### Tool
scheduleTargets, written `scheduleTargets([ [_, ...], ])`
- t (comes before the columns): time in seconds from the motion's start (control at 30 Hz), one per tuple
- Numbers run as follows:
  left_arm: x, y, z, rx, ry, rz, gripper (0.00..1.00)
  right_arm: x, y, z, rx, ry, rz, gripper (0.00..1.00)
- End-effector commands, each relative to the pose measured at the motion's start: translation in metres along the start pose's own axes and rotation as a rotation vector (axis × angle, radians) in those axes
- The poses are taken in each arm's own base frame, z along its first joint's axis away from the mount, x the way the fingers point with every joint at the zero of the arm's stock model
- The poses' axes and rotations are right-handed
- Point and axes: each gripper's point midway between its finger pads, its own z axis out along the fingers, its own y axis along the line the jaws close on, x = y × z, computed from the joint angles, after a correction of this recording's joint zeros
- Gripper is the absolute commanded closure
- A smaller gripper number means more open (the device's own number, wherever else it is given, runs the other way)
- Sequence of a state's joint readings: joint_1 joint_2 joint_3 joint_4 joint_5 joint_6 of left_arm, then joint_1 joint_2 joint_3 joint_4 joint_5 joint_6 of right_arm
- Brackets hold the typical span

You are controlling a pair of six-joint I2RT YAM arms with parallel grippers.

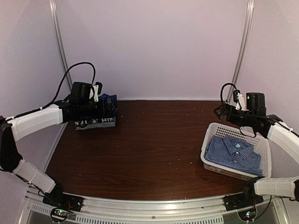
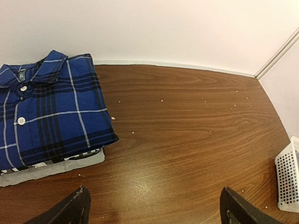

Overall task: Fold and stack the long sleeve shirts
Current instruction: Pick up the square-folded shirt from the bin.

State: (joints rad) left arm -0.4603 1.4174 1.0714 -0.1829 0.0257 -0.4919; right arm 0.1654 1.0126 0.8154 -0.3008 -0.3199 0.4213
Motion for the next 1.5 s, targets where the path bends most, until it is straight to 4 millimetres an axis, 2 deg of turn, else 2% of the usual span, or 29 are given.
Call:
scheduleTargets([
  [0.0, -0.013, -0.014, 0.0, 0.067, -0.038, 0.024, 0.02, 0.006, -0.007, 0.003, 0.031, 0.014, -0.014, 0.0],
  [0.2, -0.016, -0.019, -0.001, 0.089, -0.039, 0.03, 0.02, 0.041, -0.009, 0.014, 0.078, 0.141, -0.028, 0.0],
  [0.5, -0.024, -0.029, -0.007, 0.128, -0.044, 0.038, 0.02, 0.093, -0.01, 0.015, 0.192, 0.27, -0.013, 0.0],
  [0.87, -0.026, -0.038, -0.013, 0.174, -0.039, 0.044, 0.02, 0.139, -0.042, 0.015, 0.319, 0.34, 0.088, 0.0],
  [1.0, -0.027, -0.039, -0.013, 0.18, -0.037, 0.048, 0.02, 0.143, -0.047, 0.023, 0.335, 0.327, 0.129, 0.01],
  [1.27, -0.023, -0.039, -0.012, 0.184, -0.027, 0.047, 0.02, 0.145, -0.057, 0.037, 0.364, 0.301, 0.185, 0.14],
  [1.33, -0.022, -0.039, -0.013, 0.184, -0.026, 0.047, 0.02, 0.138, -0.059, 0.034, 0.37, 0.265, 0.195, 0.15],
  [1.47, -0.021, -0.038, -0.012, 0.182, -0.022, 0.05, 0.02, 0.106, -0.041, 0.024, 0.285, 0.146, 0.2, 0.14],
])
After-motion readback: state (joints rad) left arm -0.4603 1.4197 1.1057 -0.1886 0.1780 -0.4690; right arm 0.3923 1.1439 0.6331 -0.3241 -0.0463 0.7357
